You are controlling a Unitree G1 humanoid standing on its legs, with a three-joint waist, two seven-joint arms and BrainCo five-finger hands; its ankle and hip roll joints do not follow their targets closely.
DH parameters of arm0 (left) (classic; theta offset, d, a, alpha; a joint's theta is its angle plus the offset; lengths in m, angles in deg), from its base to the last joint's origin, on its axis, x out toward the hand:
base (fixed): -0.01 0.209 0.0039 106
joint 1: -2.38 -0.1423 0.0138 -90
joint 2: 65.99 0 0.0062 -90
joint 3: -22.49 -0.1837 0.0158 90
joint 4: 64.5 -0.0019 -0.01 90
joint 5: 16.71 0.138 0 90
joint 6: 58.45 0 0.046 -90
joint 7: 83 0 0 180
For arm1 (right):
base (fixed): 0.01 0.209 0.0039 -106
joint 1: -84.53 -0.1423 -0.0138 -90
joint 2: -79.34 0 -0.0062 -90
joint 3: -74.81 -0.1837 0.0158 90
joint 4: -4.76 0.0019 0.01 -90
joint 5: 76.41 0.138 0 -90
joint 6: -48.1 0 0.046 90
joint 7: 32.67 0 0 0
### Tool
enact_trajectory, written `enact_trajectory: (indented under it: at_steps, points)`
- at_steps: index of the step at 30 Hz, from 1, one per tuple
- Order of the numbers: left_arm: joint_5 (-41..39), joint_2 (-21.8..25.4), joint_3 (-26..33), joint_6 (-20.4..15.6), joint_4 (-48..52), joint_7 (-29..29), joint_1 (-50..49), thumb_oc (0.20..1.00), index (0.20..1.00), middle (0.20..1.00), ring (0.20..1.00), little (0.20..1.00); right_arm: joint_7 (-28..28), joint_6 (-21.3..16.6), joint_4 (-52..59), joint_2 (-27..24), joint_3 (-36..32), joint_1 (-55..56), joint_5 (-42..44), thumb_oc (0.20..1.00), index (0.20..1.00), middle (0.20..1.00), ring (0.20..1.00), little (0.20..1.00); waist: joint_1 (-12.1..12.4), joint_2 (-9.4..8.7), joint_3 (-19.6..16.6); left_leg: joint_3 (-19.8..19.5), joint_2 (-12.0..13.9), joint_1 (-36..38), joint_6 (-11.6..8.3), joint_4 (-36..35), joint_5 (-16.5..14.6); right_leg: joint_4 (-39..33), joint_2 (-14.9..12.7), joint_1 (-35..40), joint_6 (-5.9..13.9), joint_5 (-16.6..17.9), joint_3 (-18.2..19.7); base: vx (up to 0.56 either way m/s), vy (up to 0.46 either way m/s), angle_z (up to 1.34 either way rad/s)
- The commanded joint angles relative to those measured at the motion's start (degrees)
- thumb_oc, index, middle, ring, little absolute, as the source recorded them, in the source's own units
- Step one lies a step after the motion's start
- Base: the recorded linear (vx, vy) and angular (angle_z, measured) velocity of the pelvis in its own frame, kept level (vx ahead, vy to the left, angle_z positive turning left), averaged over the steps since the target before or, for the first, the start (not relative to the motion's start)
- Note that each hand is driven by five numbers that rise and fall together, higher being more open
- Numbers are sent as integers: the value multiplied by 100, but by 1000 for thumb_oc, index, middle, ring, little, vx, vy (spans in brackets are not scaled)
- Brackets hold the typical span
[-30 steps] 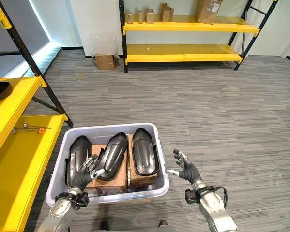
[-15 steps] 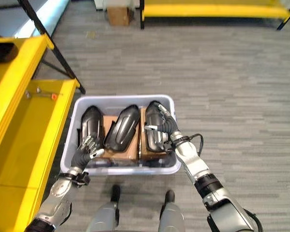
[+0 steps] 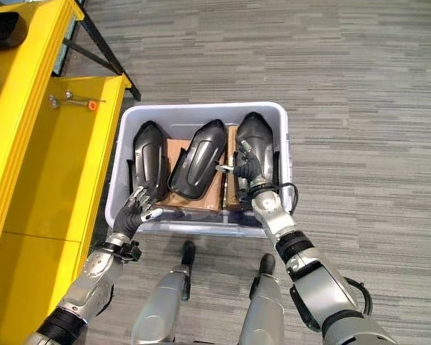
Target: Move parts from the plastic box to the shelf.
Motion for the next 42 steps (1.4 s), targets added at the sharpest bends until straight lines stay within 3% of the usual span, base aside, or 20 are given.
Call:
enact_trajectory:
  at_steps: [1,14,26,27,42]
  points:
    - [-124,331,-74,-339,647,-14,9,1000,1000,1000,1000,1000,-138,-238,23,-30,-69,-445,133,1000,1000,1000,1000,1000,100,-148,-73,34,-22,-191,171,793,-738,-413,-208,221,117,477,-313,-10,5,12]
    - [-166,430,-228,-385,704,-158,111,1000,1000,1000,1000,1000,-424,-170,-1029,-63,-49,-1099,83,1000,1000,1000,1000,1000,252,5,126,-15,-161,-556,205,909,-716,-306,-294,-38,86,454,-326,-2,20,7]
    - [-201,461,-374,-435,724,-229,226,1000,1000,1000,1000,1000,-350,-75,-2092,275,-8,-1210,181,1000,1000,1000,1000,1000,395,162,222,-132,-247,-870,218,1034,-692,-147,-324,-236,64,377,-393,2,0,4]
    - [-206,456,-395,-443,705,-248,229,1000,1000,1000,1000,1000,-340,-71,-2176,335,-11,-1184,207,1000,1000,1000,1000,1000,427,187,231,-144,-235,-822,200,1080,-861,-66,-313,-203,104,223,-374,71,-2,3]
    - [-184,344,-186,-473,559,-446,123,1000,1000,1000,1000,1000,-3,-172,-485,742,555,-248,365,1000,1000,1000,1000,1000,279,84,319,-73,-243,-896,209,1185,-886,-46,-316,-274,98,250,-305,3,3,1]
